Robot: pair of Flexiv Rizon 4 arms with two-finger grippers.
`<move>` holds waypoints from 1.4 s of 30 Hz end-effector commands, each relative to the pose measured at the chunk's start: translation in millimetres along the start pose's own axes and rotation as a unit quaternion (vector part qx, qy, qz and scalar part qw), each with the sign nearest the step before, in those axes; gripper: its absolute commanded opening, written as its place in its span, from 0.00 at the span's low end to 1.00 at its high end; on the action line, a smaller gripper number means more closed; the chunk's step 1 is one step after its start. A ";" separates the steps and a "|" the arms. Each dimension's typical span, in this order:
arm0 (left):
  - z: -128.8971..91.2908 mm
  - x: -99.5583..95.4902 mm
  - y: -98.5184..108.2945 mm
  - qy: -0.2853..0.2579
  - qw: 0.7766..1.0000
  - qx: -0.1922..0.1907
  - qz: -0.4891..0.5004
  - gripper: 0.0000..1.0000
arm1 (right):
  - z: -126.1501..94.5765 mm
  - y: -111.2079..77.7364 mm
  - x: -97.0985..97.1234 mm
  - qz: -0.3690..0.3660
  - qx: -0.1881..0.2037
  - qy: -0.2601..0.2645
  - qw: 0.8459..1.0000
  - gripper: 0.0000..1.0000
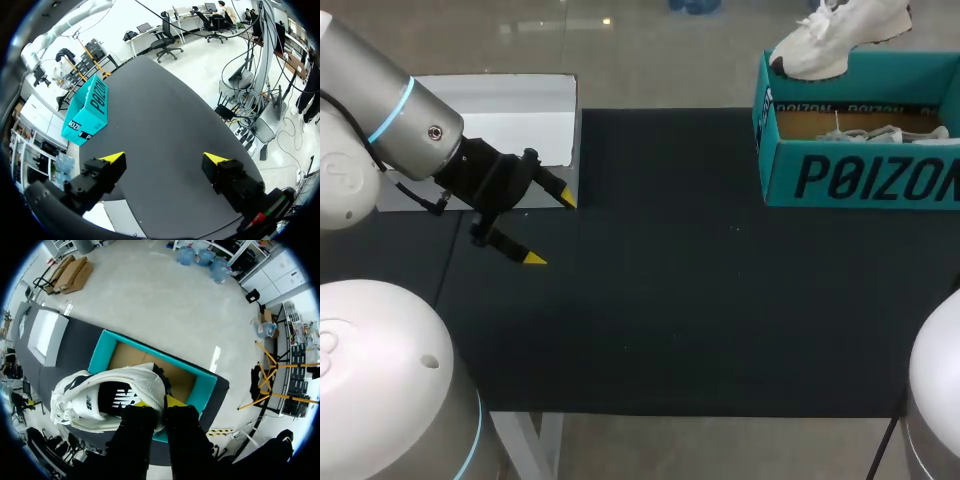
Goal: Take the shoe out of the shoebox, open the shoe tongue, remove and reinsert the insole, then place the shoe into the shoebox
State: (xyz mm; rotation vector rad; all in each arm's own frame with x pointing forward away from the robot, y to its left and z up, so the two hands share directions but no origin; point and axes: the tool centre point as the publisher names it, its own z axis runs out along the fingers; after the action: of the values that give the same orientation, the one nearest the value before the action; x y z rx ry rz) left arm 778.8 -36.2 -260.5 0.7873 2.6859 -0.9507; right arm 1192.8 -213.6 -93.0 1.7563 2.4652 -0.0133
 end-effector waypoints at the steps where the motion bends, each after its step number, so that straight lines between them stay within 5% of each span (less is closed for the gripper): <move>1: 0.8 -0.8 -0.2 0.001 1.000 -0.001 0.000 1.00 | 0.7 -13.9 6.5 0.000 -0.035 -0.049 0.998 0.00; 19: 0.8 -0.8 -0.2 0.001 1.000 -0.001 0.000 1.00 | 0.7 -13.9 6.5 0.000 -0.035 -0.049 0.998 0.00; 30: 0.8 -0.8 -0.2 0.001 1.000 -0.001 0.000 1.00 | 6.4 -28.6 6.8 0.166 -0.058 -0.032 0.984 0.00; 42: 0.8 -0.8 -0.2 0.001 1.000 -0.001 0.000 1.00 | 22.0 -45.2 -6.4 0.276 -0.008 -0.048 0.960 0.00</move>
State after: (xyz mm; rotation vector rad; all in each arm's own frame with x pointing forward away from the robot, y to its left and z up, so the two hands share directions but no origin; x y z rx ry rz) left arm 778.8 -36.2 -260.5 0.7873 2.6859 -0.9507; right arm 1152.2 -237.6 -121.0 2.3004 1.8283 -0.0209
